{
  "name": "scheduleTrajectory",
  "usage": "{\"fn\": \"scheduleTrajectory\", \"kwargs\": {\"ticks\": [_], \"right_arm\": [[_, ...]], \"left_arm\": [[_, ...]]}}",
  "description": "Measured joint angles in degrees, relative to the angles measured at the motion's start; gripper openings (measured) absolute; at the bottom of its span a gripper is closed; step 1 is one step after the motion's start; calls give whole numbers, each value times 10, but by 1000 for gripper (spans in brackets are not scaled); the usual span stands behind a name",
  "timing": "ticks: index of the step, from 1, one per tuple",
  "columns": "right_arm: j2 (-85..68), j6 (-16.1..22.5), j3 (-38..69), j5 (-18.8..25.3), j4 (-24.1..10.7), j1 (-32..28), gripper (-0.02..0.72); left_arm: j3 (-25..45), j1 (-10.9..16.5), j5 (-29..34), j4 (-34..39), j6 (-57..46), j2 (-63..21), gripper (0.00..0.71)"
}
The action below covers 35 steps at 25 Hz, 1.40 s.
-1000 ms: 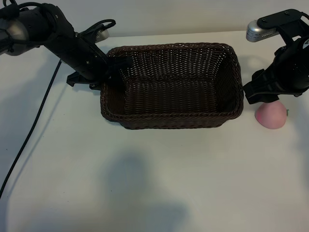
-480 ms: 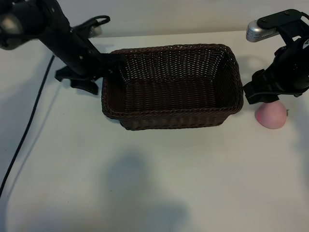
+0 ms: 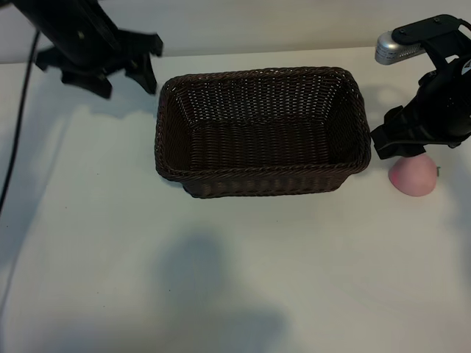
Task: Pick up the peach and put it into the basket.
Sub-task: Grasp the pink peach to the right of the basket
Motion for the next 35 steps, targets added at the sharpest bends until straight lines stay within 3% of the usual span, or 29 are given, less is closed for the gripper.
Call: {"fn": "scheduleTrajectory", "kwargs": {"ticks": [6, 10, 18, 22, 35], "right_arm": [[0, 0, 0, 1, 0, 0, 539], [0, 0, 0, 1, 0, 0, 539], [0, 0, 0, 2, 0, 0, 539], [0, 0, 0, 2, 0, 0, 539], [0, 0, 0, 5, 0, 0, 539]], "left_arm": [[-64, 1, 38, 103, -2, -10, 636], [-66, 16, 38, 115, 4, -30, 625], [-63, 104, 38, 115, 32, -122, 600], [-15, 143, 38, 97, 52, -213, 596], [116, 150, 37, 87, 69, -484, 596]]}}
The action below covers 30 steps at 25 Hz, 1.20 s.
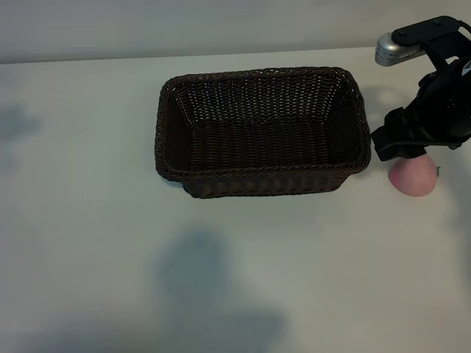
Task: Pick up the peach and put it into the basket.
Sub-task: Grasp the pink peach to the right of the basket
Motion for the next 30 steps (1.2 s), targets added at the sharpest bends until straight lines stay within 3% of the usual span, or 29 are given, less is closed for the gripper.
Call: {"fn": "scheduleTrajectory", "kwargs": {"ticks": [8, 17, 30], "right_arm": [[0, 0, 0, 2, 0, 0, 539], [0, 0, 0, 9, 0, 0, 539], [0, 0, 0, 13, 0, 0, 539]], "left_arm": [[190, 0, -1, 28, 5, -210, 594], [407, 0, -55, 28, 8, -403, 594], [507, 0, -65, -1, 16, -522, 594]]}}
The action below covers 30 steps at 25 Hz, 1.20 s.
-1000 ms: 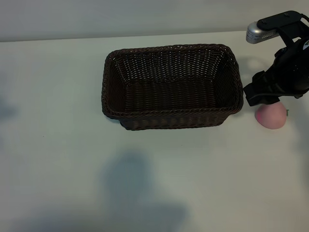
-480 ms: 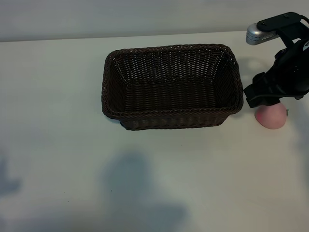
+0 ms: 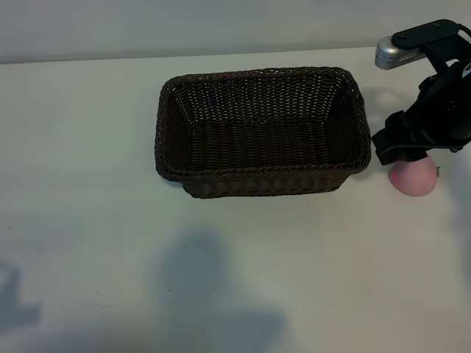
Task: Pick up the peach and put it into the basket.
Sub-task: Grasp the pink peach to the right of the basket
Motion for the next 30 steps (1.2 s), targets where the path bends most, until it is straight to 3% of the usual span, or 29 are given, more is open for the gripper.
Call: {"fn": "scheduleTrajectory", "kwargs": {"ticks": [8, 22, 25, 30], "right_arm": [[0, 0, 0, 0, 0, 0, 539], [3, 5, 0, -9, -9, 0, 539], [13, 32, 0, -12, -35, 0, 539], [38, 119, 0, -46, -111, 0, 539]], "left_arm": [[63, 0, 3, -8, 3, -46, 594], [74, 0, 13, -10, 4, -69, 570], [73, 0, 14, -10, 4, -69, 562], [73, 0, 15, -10, 4, -89, 556]]}}
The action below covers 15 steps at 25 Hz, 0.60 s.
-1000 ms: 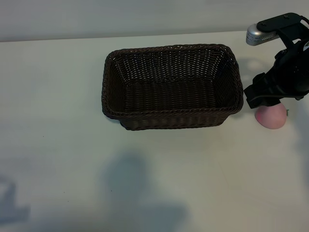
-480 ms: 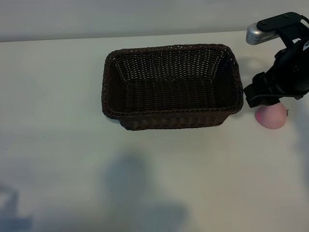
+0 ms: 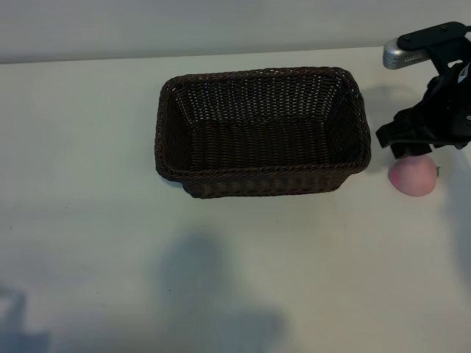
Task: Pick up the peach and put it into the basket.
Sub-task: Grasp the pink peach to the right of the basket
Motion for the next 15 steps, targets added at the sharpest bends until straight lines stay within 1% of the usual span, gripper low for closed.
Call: {"fn": "scheduleTrajectory", "kwargs": {"ticks": [3, 6, 8, 9, 12, 15], "right_arm": [[17, 35, 0, -25, -28, 0, 540], [38, 51, 0, -46, -40, 0, 540], [58, 63, 0, -57, -40, 0, 540], [68, 69, 0, -63, -47, 0, 540], [97, 80, 0, -81, -57, 0, 540], [122, 95, 0, -93, -71, 0, 540]], "left_arm": [[0, 0, 2, 0, 0, -21, 555], [0, 0, 2, 0, 0, -23, 555], [1, 0, 2, 0, 0, -24, 555], [1, -1, 2, 0, 0, -24, 555], [1, -12, 2, 0, 0, -24, 555], [1, -34, 2, 0, 0, -24, 555]]}}
